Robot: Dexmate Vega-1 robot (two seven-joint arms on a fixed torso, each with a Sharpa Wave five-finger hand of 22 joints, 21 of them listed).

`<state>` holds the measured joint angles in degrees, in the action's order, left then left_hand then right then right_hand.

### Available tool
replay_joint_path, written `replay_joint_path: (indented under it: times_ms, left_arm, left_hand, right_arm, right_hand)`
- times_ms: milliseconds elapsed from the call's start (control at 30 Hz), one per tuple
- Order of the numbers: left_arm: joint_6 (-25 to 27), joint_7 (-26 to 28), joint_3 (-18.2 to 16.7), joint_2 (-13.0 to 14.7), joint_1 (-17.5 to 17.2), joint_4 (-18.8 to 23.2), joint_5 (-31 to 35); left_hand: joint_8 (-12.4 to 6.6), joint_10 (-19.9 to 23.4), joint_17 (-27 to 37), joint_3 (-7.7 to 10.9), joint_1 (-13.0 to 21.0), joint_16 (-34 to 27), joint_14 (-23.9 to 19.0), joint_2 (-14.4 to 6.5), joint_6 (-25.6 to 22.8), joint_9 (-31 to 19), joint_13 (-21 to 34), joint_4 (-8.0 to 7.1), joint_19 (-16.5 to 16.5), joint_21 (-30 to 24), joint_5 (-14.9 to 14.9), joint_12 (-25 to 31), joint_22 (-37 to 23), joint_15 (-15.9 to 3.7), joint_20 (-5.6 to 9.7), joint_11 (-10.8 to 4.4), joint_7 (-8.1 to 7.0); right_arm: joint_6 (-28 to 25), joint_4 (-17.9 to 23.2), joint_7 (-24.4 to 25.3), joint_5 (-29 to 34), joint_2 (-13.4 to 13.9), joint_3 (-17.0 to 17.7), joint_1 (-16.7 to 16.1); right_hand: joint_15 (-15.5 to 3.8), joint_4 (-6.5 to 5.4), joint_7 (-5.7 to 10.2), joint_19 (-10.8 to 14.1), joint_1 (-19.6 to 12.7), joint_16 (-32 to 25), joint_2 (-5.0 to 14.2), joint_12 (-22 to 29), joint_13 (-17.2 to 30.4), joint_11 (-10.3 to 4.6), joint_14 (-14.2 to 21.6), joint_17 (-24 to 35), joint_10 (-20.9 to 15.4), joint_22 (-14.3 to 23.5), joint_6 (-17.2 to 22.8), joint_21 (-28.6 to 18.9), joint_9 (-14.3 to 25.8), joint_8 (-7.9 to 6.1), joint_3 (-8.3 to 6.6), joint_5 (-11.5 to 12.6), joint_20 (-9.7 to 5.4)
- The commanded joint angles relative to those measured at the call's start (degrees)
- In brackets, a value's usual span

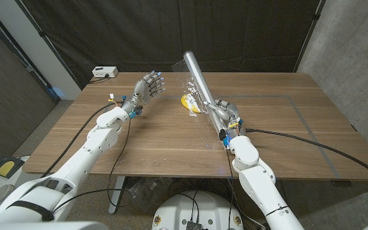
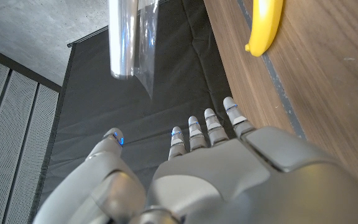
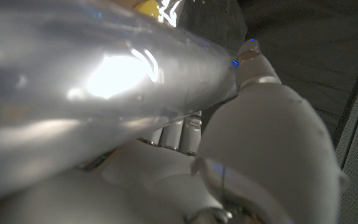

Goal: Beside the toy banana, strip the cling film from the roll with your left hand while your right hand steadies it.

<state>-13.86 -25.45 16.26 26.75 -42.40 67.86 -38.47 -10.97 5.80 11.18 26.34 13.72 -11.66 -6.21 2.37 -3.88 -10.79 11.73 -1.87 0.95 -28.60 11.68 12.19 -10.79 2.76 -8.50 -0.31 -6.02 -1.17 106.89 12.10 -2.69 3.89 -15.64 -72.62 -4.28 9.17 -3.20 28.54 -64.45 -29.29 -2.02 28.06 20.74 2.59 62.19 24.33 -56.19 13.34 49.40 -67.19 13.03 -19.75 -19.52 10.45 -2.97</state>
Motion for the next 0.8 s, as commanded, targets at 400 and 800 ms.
replay_joint_path:
  times_ms: [400, 800]
  left_arm:
    - [-0.9, -1.1, 1.2, 0.1, 0.6, -0.2, 1.0]
    - [-1.2, -1.0, 0.9, 0.0, 0.2, 0.3, 0.9]
  left_hand:
    - [0.37, -1.5, 0.1, -0.09, 2.0, 0.3, 0.6, 0.8, 2.7, -0.2, 0.1, 1.77, 0.8, 0.7, 0.3, -0.4, -0.2, 0.16, -0.45, 0.01, -0.38]
    - [0.13, -1.6, 0.2, -0.14, 2.5, 0.2, 0.5, 1.2, 2.6, -0.3, 0.2, 2.22, 0.8, 0.8, 0.3, -0.4, -0.2, -0.02, -0.43, 0.17, -0.30]
  right_arm:
    - [3.6, -2.5, -13.4, -11.4, -6.2, 4.8, 0.1]
    - [0.9, -3.7, -21.8, -18.2, -10.9, 7.6, 0.5]
  right_hand:
    - [-9.18, -0.04, 8.15, 1.7, -7.0, 0.2, 8.19, -0.3, 0.9, -9.49, 6.8, 0.4, -9.4, -1.3, 7.3, -0.5, 0.8, -0.54, -2.31, 0.9, -6.42]
    - [-9.14, -0.09, 8.36, 2.5, -6.7, 0.4, 7.86, -0.7, 1.3, -9.66, 6.7, 0.6, -9.0, -2.2, 6.8, -0.5, 0.9, -0.43, -2.64, 1.1, -6.31]
